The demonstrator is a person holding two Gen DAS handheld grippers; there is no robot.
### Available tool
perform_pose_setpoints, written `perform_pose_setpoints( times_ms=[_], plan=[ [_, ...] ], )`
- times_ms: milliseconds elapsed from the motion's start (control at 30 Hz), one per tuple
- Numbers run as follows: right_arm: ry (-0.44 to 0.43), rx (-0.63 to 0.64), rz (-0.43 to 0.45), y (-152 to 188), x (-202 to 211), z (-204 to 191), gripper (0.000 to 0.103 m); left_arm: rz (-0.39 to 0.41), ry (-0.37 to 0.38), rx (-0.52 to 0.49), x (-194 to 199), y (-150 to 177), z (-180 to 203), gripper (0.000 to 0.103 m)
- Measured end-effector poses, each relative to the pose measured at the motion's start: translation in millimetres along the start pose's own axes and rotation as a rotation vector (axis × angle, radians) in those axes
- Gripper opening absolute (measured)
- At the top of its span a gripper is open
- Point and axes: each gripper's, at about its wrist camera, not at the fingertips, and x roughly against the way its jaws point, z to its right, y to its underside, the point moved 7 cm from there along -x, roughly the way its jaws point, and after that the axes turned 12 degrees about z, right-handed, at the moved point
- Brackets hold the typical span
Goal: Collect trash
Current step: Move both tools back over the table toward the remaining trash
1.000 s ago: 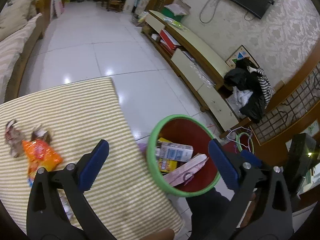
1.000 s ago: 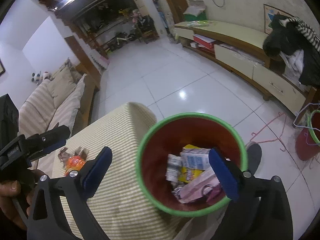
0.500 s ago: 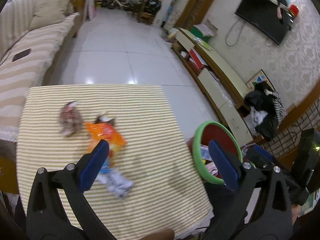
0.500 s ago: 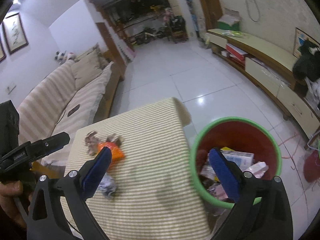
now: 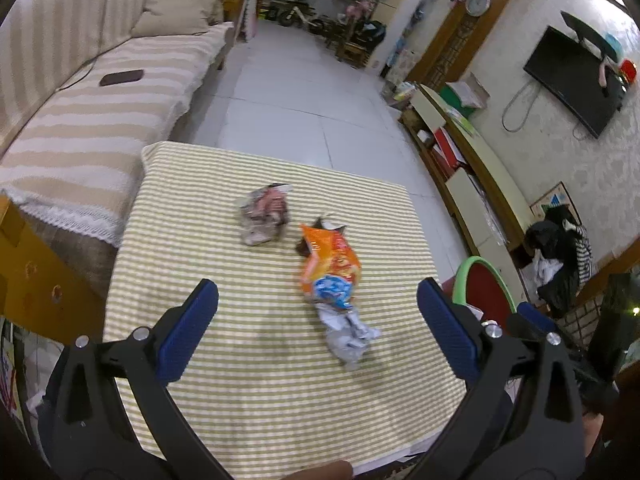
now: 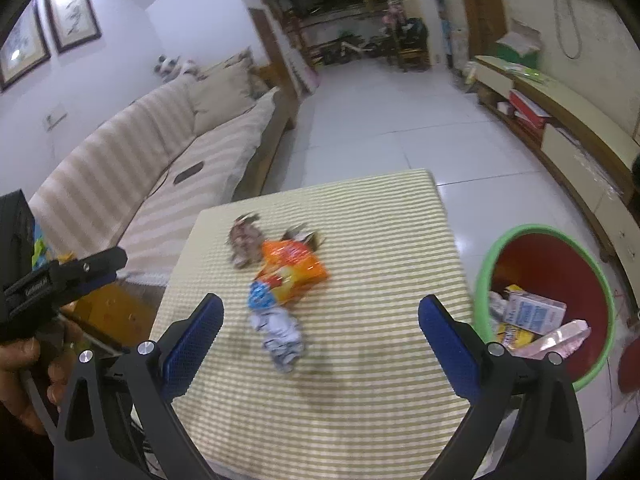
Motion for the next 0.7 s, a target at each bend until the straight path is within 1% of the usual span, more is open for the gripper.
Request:
perform_pose_setpoints(
  times_ms=[133,367,467,700],
  plan=[
    [-0.018,0.028,-0.023,6,-10,-22,0.095,0.002,-0.009,0.024,5,0,-21,0.097],
    [-0.041,0.058,-0.052,16,-22,-42,0.095,0.001,-0.002,0.041,5,1,-36,0.097],
    [-0.053,0.048,-0.067,20,-28,-44,0.095,-0.007,0.006,0.041,-1,1,-39,0.097],
    [-0.065,0.023,-0.089,16,-50,-47,0.095,-0.027,0.026,0.026,-21,-6,-36,0.097]
  ],
)
